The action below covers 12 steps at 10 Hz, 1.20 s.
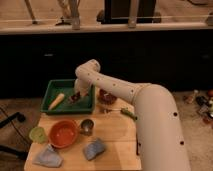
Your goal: Place grapes in tray
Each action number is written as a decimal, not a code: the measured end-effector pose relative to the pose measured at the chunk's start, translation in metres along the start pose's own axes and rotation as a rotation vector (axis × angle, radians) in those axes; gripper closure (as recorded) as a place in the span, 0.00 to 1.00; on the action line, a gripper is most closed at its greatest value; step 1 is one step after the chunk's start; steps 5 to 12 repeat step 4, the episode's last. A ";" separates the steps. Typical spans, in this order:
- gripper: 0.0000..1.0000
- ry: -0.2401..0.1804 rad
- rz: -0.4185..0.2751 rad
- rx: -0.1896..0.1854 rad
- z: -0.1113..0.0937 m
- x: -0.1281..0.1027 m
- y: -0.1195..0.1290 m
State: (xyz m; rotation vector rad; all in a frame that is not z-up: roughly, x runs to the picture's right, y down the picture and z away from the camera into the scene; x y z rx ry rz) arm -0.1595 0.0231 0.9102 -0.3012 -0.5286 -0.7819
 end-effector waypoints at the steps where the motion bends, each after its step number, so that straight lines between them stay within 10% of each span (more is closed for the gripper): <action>1: 0.38 0.004 0.016 -0.001 0.000 0.002 0.001; 3: 0.21 0.000 0.051 0.012 -0.001 0.002 -0.002; 12: 0.20 -0.003 0.064 0.020 -0.002 0.003 -0.001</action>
